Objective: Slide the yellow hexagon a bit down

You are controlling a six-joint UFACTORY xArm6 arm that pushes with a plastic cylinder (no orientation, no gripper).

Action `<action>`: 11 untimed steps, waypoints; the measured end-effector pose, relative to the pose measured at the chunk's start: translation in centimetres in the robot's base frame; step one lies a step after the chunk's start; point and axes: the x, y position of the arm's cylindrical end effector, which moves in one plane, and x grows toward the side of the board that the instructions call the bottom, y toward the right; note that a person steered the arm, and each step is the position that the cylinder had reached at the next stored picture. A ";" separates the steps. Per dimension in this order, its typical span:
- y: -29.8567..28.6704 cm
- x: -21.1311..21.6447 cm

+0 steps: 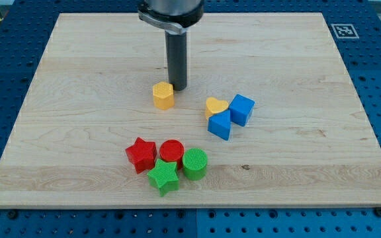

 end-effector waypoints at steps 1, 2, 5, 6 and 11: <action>-1.1 -2.0; -2.7 -3.0; -5.6 0.1; -4.9 0.4; -1.1 1.3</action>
